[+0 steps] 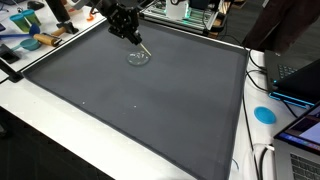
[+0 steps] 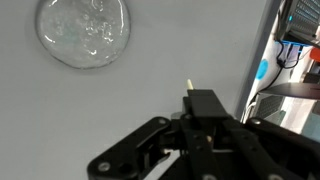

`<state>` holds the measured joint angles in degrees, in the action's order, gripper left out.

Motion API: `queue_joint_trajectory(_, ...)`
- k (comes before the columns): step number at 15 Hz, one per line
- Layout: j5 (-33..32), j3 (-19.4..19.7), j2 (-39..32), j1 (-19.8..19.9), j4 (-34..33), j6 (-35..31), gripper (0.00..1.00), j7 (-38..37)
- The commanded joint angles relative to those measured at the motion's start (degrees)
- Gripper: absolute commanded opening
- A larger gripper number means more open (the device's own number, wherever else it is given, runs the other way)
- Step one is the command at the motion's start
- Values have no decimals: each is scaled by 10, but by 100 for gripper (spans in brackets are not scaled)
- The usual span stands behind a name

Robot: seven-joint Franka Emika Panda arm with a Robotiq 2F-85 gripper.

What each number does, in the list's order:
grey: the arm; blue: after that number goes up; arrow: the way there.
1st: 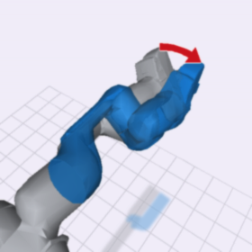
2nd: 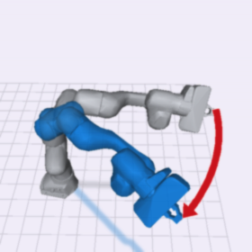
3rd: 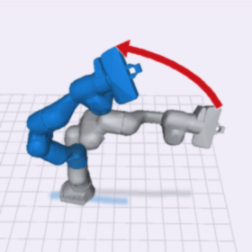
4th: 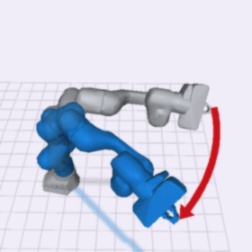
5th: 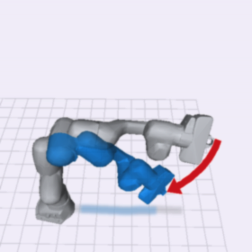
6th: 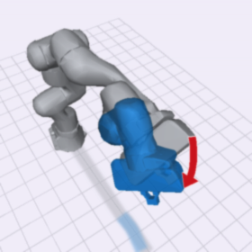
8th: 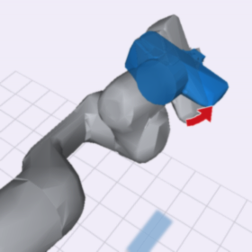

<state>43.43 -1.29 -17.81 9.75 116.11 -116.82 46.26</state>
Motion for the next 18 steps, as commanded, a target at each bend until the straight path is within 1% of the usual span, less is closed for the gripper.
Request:
queue_joint_trajectory(1,23,3,-8,3,0,10,3,20)
queue_joint_trajectory(18,62,1,-27,-3,-2,5,3,13)
